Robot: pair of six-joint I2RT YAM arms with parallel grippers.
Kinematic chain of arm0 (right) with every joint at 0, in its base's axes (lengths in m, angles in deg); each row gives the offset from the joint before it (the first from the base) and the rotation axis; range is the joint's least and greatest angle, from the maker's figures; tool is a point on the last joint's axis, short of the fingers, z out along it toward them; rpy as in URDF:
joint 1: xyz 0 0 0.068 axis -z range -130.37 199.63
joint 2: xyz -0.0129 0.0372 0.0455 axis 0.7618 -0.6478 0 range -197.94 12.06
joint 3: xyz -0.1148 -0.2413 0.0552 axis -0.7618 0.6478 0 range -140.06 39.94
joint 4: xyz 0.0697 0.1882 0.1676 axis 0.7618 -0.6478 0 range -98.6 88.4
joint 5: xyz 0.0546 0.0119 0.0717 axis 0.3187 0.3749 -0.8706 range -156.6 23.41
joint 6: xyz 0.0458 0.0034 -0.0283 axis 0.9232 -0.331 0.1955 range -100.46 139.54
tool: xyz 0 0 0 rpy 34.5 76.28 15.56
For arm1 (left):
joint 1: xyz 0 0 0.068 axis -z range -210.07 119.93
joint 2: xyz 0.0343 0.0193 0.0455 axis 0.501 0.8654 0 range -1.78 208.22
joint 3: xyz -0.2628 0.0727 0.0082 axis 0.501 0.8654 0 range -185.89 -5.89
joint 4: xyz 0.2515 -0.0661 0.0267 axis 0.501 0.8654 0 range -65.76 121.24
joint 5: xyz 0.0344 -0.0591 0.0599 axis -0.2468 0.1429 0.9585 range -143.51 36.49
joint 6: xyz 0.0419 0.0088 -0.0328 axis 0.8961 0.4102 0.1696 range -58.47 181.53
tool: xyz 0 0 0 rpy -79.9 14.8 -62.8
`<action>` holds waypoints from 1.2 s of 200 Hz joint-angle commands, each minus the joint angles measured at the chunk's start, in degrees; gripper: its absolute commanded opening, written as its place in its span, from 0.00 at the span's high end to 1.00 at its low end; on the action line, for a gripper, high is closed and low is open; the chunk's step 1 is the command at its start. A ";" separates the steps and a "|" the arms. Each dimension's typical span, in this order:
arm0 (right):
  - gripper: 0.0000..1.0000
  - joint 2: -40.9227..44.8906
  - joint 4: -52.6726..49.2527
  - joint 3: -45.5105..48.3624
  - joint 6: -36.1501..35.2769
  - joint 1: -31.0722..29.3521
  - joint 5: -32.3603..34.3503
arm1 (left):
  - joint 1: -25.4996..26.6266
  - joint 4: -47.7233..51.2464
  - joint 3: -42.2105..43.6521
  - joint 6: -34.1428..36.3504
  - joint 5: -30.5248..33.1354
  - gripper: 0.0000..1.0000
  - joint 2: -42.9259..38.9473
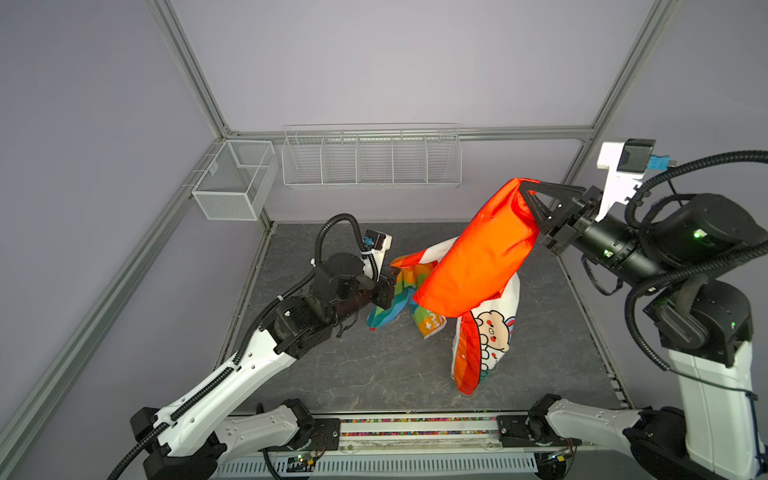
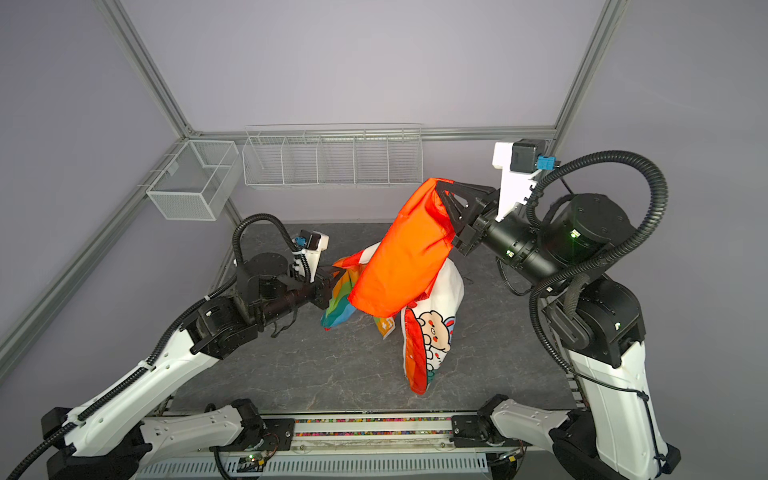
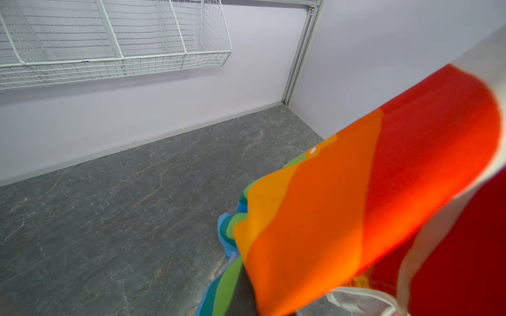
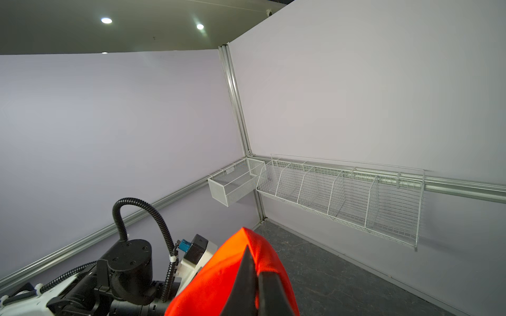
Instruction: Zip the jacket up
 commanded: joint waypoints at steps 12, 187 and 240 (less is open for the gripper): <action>0.93 -5.15 1.51 2.24 -1.45 0.72 1.90 | 0.04 2.69 0.34 -1.56 -1.16 1.00 3.32; 0.48 -55.14 -26.78 -23.42 5.58 18.95 8.38 | -22.78 13.39 -24.65 -17.95 -9.03 1.00 52.33; 0.21 -39.11 -16.29 2.30 6.08 19.13 4.36 | -27.02 11.71 -23.62 -18.90 -11.20 1.00 56.10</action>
